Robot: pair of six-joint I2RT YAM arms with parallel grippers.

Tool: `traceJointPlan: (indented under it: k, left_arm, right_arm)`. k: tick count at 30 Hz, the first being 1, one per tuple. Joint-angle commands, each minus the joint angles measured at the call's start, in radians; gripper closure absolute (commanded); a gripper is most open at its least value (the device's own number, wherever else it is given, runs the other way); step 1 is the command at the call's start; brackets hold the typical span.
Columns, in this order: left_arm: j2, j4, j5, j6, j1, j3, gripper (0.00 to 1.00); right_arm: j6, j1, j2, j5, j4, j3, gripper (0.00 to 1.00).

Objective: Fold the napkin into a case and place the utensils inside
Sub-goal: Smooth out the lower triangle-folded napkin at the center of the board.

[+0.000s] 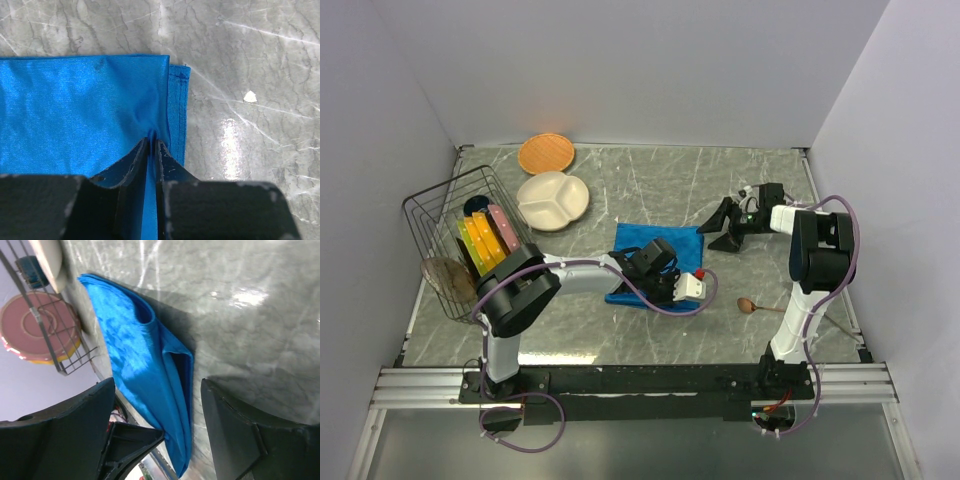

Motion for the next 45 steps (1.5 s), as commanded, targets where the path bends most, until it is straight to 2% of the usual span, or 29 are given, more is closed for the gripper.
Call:
traceJointPlan:
  k: [1, 14, 26, 33, 45]
  left_arm:
    - [0.018, -0.014, 0.025, 0.022, 0.005, 0.011, 0.84]
    - [0.024, -0.02, 0.025, 0.026, 0.013, 0.019, 0.84]
    - [0.022, -0.026, 0.022, 0.022, 0.016, 0.02, 0.84]
    - [0.008, -0.035, 0.027, 0.035, 0.019, 0.013, 0.99]
    - [-0.016, -0.092, 0.059, 0.072, 0.018, -0.001, 0.99]
  right_arm:
    - [0.045, -0.003, -0.041, -0.06, 0.086, -0.023, 0.21]
    - [0.099, 0.028, -0.015, -0.078, 0.146, 0.008, 0.19]
    - [0.098, 0.06, 0.034, -0.029, 0.157, 0.02, 0.18]
    - [0.068, 0.06, 0.049, 0.041, 0.118, 0.023, 0.17]
    - [0.052, 0.06, 0.054, 0.078, 0.089, 0.04, 0.16]
